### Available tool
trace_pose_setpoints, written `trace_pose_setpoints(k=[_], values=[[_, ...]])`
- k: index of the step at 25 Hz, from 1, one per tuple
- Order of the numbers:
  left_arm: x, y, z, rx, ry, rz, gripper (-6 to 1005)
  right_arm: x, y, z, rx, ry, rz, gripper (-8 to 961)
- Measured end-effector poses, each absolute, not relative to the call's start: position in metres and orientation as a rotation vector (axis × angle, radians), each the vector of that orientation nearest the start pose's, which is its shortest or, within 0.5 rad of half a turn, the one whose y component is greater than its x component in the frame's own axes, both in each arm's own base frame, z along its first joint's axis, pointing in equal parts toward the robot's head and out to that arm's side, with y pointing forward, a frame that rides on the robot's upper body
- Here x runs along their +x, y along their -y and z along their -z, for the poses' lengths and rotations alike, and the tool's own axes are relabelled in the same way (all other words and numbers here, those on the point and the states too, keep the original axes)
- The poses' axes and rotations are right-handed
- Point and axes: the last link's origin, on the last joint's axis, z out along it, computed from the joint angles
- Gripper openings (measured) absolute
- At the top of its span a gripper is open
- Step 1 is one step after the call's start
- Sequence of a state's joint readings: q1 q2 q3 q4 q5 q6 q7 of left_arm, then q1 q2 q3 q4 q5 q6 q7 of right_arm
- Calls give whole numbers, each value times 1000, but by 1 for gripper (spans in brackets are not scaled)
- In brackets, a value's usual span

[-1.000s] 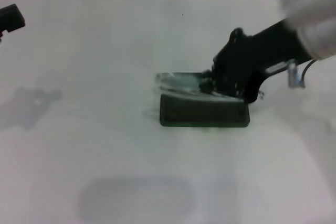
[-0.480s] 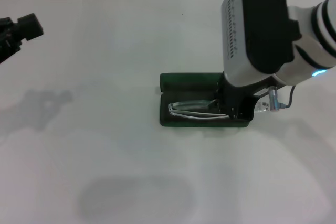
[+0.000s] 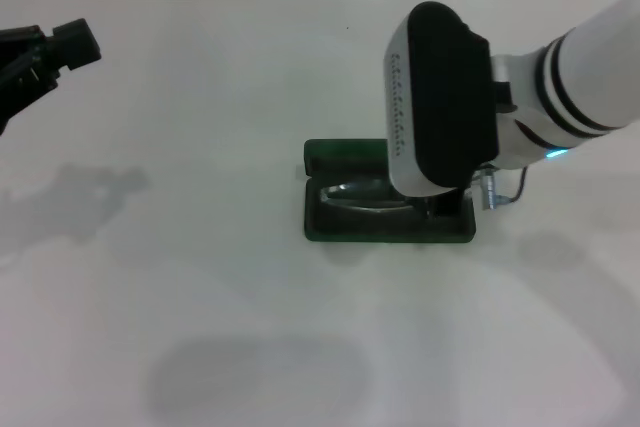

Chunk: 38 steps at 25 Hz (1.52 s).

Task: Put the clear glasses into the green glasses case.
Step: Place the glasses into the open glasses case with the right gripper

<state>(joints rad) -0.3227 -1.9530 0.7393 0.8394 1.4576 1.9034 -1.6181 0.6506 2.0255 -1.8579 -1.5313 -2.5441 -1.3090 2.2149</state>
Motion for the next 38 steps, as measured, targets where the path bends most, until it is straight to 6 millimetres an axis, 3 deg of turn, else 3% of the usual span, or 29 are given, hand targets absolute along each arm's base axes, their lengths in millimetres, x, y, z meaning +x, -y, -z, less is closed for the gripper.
trace_pose_setpoints(k=[17,38], values=[[-249,-291,-120,-2563,530,1263,48,98,-345,76,-2733,392,594,68],[-251,-290,-123,-2550,535,1254,49,98,-345,77,-2730,320,591,67]])
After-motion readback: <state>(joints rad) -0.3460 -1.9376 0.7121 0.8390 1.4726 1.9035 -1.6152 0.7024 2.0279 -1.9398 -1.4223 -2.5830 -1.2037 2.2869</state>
